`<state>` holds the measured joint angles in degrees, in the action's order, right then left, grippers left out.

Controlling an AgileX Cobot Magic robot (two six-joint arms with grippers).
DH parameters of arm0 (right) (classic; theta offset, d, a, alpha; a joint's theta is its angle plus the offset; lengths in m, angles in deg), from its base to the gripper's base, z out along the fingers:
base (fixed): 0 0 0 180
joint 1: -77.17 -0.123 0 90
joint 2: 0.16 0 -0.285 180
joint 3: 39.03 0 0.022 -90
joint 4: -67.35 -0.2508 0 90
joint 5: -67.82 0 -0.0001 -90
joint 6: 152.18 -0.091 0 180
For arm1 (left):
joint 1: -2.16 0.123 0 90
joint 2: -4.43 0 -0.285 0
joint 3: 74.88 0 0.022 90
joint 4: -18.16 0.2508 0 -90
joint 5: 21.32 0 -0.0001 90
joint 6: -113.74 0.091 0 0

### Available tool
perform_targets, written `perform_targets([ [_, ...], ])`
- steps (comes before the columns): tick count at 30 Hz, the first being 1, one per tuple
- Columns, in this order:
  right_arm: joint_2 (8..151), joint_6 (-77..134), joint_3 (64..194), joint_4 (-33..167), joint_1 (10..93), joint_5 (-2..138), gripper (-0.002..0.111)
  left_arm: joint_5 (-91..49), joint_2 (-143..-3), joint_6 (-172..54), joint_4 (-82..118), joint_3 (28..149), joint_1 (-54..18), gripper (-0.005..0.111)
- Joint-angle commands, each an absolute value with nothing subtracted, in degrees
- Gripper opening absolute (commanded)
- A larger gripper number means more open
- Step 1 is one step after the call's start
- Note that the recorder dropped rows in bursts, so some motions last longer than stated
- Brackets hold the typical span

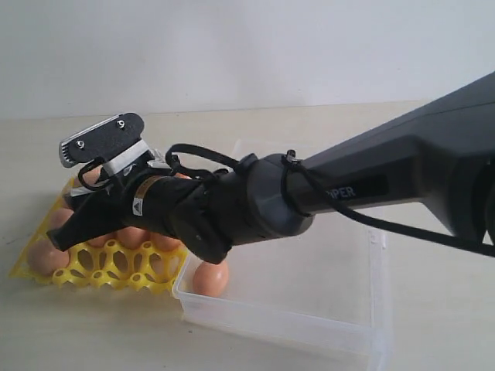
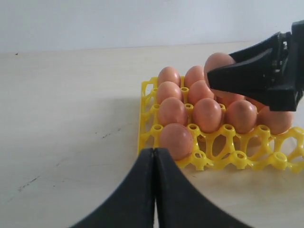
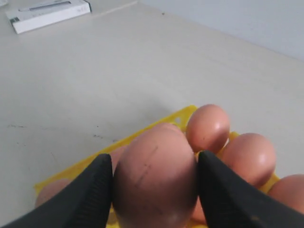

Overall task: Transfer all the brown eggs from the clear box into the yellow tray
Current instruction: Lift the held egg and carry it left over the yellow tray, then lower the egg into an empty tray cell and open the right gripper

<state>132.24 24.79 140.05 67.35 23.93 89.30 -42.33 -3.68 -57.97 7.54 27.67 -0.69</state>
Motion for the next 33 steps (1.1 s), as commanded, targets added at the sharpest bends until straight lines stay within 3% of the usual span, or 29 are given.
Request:
perform_targets([
  [1, 131.81, 20.55, 135.6, 72.96, 23.88, 101.83, 0.0, -41.78, -3.35, -57.93, 7.48, 27.9, -0.63, 0.0],
  [4, 131.81, 20.1, 133.64, 75.71, 23.88, 106.9, 0.0, -41.78, -3.35, -57.93, 7.48, 27.9, -0.63, 0.0],
  [15, 132.03, 19.13, 133.2, 87.74, 23.88, 105.64, 0.0, -41.78, -3.35, -57.93, 7.48, 27.9, -0.63, 0.0],
  [33, 136.49, 17.24, 133.32, 88.92, 23.88, 108.2, 0.0, -41.78, -3.35, -57.93, 7.48, 27.9, -0.63, 0.0],
])
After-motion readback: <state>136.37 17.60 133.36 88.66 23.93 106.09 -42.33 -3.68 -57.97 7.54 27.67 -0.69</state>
